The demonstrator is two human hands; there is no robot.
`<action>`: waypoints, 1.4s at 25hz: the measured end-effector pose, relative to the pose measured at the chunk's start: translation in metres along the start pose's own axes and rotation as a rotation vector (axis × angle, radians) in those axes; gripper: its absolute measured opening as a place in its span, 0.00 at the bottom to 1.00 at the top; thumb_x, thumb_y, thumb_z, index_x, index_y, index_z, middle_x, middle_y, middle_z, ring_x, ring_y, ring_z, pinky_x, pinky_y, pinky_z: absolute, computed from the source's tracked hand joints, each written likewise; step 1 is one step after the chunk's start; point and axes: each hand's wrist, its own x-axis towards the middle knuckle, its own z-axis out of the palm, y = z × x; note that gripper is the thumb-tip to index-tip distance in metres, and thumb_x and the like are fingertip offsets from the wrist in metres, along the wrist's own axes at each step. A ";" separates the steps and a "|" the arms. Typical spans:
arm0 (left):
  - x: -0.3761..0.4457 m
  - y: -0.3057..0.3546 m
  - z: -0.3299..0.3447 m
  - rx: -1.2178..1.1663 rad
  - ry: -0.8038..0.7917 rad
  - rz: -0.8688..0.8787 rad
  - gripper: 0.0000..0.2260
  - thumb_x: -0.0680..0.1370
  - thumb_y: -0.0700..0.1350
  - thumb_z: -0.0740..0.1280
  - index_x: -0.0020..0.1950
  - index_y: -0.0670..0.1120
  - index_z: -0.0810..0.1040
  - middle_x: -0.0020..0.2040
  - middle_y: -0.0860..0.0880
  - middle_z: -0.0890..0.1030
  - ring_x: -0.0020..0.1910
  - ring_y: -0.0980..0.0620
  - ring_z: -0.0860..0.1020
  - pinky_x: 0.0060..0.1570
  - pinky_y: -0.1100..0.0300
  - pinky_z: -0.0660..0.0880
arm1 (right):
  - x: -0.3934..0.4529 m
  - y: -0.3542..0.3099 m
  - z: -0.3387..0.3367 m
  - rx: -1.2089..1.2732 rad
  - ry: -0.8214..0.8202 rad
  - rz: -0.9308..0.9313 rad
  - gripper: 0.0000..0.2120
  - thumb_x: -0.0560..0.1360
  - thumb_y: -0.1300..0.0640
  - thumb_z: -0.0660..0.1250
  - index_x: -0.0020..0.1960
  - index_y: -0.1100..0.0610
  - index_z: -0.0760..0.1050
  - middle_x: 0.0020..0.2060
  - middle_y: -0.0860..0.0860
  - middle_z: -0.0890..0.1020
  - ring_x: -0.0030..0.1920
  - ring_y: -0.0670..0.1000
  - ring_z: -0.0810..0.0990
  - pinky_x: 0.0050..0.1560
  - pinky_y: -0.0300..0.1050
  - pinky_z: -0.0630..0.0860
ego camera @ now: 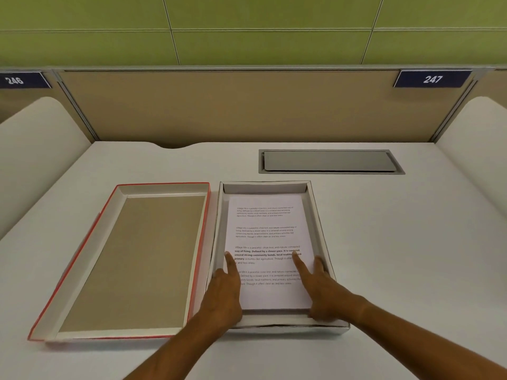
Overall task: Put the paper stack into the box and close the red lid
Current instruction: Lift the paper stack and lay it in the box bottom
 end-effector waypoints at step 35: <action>0.106 0.001 -0.095 -1.207 -0.156 -0.295 0.49 0.70 0.77 0.43 0.74 0.40 0.64 0.59 0.38 0.78 0.44 0.45 0.77 0.44 0.54 0.74 | 0.160 -0.013 -0.157 0.125 0.259 -0.126 0.13 0.81 0.57 0.56 0.48 0.60 0.79 0.57 0.58 0.77 0.57 0.58 0.73 0.56 0.48 0.66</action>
